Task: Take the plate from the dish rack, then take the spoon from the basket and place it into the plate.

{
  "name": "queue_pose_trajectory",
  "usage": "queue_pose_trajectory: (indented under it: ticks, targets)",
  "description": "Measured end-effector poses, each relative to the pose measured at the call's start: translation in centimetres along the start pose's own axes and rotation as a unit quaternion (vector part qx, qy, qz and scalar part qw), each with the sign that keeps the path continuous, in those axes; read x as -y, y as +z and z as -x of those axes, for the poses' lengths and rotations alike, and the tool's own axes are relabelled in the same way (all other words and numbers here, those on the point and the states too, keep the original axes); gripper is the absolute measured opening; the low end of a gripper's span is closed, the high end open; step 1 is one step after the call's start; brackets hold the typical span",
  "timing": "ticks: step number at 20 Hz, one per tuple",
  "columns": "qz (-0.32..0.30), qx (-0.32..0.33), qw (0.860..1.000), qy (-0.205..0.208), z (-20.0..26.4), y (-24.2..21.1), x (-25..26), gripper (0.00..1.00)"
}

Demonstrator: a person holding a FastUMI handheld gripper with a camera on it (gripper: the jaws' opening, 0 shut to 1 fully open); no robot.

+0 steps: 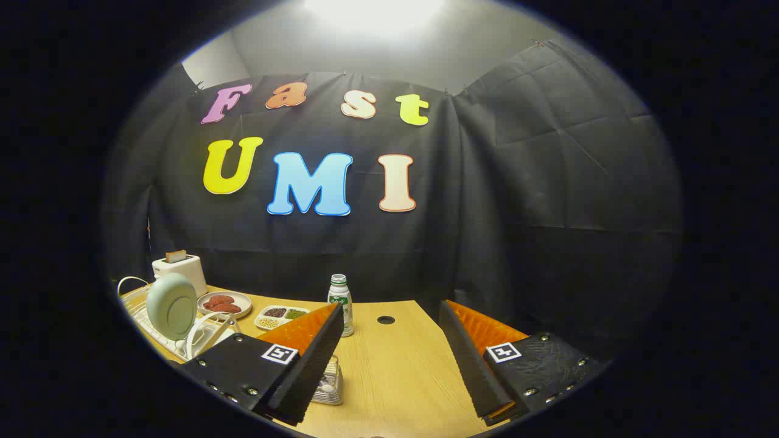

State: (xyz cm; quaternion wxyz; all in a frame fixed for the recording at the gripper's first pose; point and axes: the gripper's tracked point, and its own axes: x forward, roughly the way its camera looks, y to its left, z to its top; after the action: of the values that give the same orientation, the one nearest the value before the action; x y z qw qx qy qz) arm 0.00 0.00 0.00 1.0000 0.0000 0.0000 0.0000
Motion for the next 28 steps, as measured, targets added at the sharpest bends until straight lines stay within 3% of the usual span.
queue_pose_trajectory:
  ticks: [9, 15, 28]
  targets:
    - [-0.015, -0.052, 0.996, 0.065, 6.7, 0.9, -9.4, 0.97]
    - [-0.031, -0.042, 0.990, 0.130, 9.7, 2.5, -16.4, 0.97]
    - [-0.068, -0.031, 0.976, 0.205, 7.8, 1.0, -26.7, 0.97]
